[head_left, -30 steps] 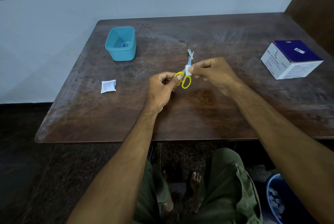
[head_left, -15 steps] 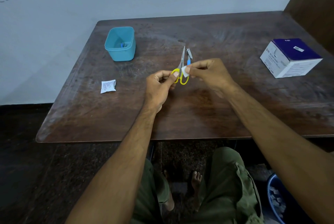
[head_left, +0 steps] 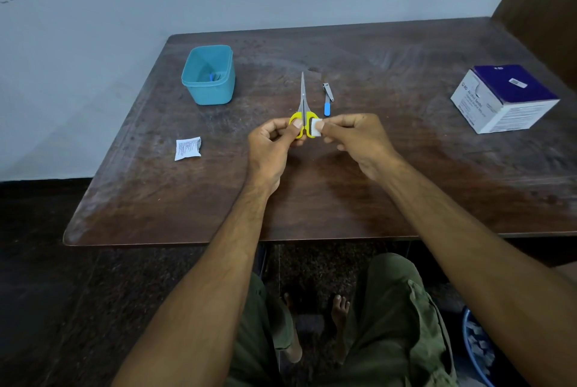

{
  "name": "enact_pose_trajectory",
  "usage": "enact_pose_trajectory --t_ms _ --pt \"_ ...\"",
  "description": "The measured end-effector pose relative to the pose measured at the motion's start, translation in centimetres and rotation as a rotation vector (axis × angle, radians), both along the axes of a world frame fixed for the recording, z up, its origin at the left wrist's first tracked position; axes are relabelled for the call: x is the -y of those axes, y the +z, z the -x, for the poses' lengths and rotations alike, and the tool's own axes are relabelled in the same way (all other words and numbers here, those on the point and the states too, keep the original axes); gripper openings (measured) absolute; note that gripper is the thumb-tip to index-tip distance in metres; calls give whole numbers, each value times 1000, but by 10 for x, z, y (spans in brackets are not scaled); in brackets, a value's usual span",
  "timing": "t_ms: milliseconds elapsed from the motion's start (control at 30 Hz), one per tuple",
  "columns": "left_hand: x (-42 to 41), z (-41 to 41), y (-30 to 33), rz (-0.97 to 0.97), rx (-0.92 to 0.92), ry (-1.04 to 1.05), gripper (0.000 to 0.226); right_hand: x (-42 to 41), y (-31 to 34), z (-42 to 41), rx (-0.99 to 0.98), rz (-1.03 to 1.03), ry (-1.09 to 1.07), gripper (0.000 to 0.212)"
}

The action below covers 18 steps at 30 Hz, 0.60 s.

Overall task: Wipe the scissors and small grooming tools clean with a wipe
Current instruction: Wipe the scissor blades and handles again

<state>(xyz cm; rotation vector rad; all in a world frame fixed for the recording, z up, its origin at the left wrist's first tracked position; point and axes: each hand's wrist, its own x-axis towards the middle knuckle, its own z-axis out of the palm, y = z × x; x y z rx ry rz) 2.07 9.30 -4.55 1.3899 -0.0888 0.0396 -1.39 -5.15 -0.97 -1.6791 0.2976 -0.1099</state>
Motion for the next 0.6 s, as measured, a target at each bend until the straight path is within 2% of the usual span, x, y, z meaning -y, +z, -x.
enact_pose_trajectory --t_ms 133,333,600 --pt "-2 2 1 23 1 -38 9 -6 0 -4 46 -65 -61 7" --pt "2 2 0 -96 45 -30 12 -3 1 -8 79 -60 -102 10" --pt "-1 -1 -1 19 -36 35 13 -12 -8 0 36 -74 -80 7"
